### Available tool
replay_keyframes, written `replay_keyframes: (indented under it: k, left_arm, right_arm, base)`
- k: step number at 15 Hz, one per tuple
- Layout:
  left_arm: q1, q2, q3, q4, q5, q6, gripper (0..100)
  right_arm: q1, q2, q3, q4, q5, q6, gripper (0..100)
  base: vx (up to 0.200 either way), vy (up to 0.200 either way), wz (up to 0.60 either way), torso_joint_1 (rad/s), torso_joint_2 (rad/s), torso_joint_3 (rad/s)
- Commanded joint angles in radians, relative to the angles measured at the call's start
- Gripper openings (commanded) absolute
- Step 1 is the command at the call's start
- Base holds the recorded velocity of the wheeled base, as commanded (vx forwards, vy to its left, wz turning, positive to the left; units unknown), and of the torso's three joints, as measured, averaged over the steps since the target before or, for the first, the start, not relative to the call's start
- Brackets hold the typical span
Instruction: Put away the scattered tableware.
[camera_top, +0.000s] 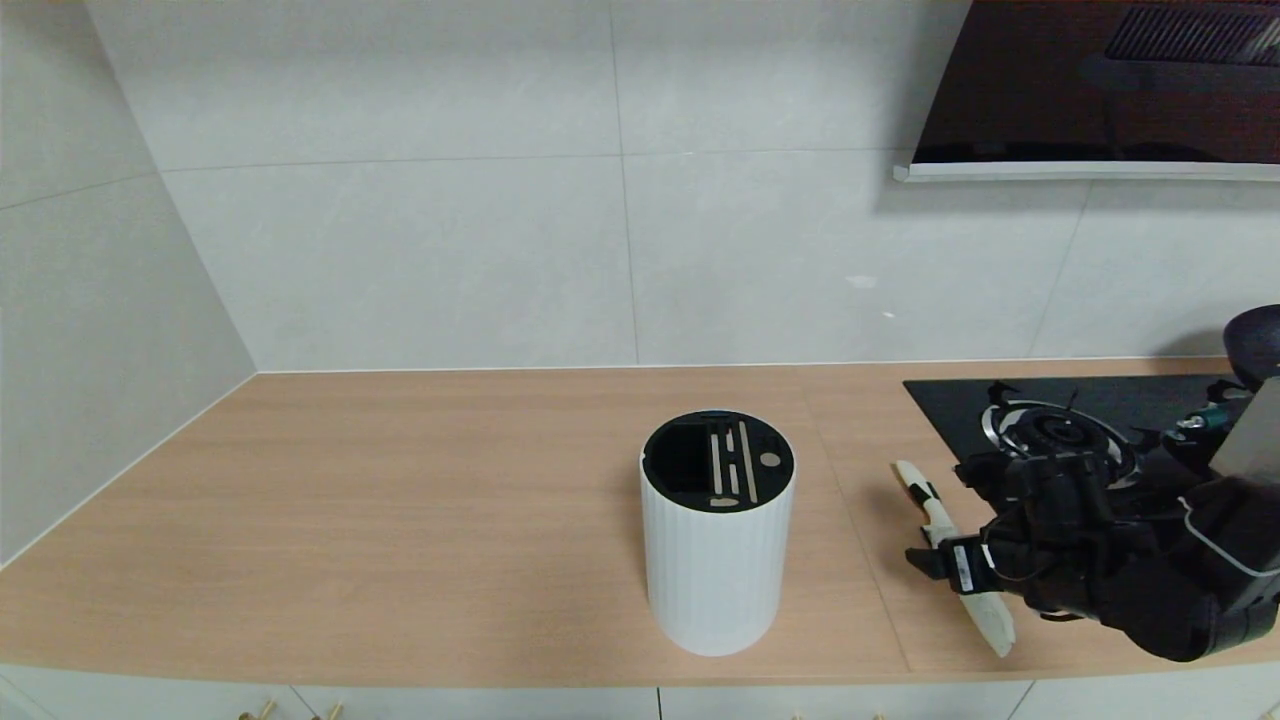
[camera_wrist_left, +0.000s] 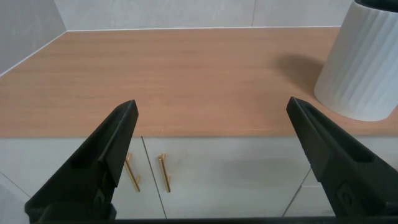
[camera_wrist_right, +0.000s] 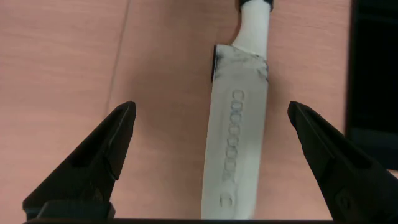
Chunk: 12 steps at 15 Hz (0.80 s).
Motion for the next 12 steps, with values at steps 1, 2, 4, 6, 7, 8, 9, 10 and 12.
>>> replay_keyframes:
  k: [1, 2, 4, 6, 7, 8, 9, 10, 12]
  left_arm:
    - [0.001, 0.0, 0.0, 0.0, 0.0, 0.0, 100]
    - [0.001, 0.0, 0.0, 0.0, 0.0, 0.0, 100]
    - [0.001, 0.0, 0.0, 0.0, 0.0, 0.0, 100]
    - [-0.001, 0.0, 0.0, 0.0, 0.0, 0.0, 100]
    - [0.001, 0.0, 0.0, 0.0, 0.0, 0.0, 100]
    - [0.001, 0.0, 0.0, 0.0, 0.0, 0.0, 100]
    - [-0.001, 0.0, 0.0, 0.0, 0.0, 0.0, 100]
    - [-0.001, 0.0, 0.0, 0.0, 0.0, 0.0, 100]
    - [-0.001, 0.0, 0.0, 0.001, 0.0, 0.0, 100]
  right_arm:
    - [-0.001, 0.056, -0.006, -0.005, -0.02, 0.003, 100]
    - [-0.005, 0.063, -0.017, -0.008, -0.034, 0.004, 100]
    - [-0.023, 0.075, -0.028, -0.019, -0.034, 0.006, 100]
    - [-0.028, 0.098, -0.046, -0.034, -0.034, 0.026, 100]
    - [-0.028, 0.103, -0.048, -0.041, -0.034, 0.036, 100]
    - [-0.026, 0.115, -0.061, -0.067, -0.034, 0.062, 100]
    - [-0.028, 0.125, -0.069, -0.074, -0.034, 0.065, 100]
    - [-0.028, 0.132, -0.074, -0.077, -0.035, 0.067, 100]
    - [-0.028, 0.14, -0.077, -0.076, -0.035, 0.067, 100]
  base:
    - [0.0, 0.0, 0.0, 0.0, 0.0, 0.0]
    - [0.0, 0.0, 0.0, 0.0, 0.0, 0.0]
    - [0.0, 0.0, 0.0, 0.0, 0.0, 0.0]
    - [0.0, 0.0, 0.0, 0.0, 0.0, 0.0]
    - [0.0, 0.0, 0.0, 0.0, 0.0, 0.0]
    - [0.0, 0.0, 0.0, 0.0, 0.0, 0.0]
    - [0.0, 0.0, 0.0, 0.0, 0.0, 0.0]
    - [0.0, 0.0, 0.0, 0.0, 0.0, 0.0]
    - [0.0, 0.0, 0.0, 0.0, 0.0, 0.0]
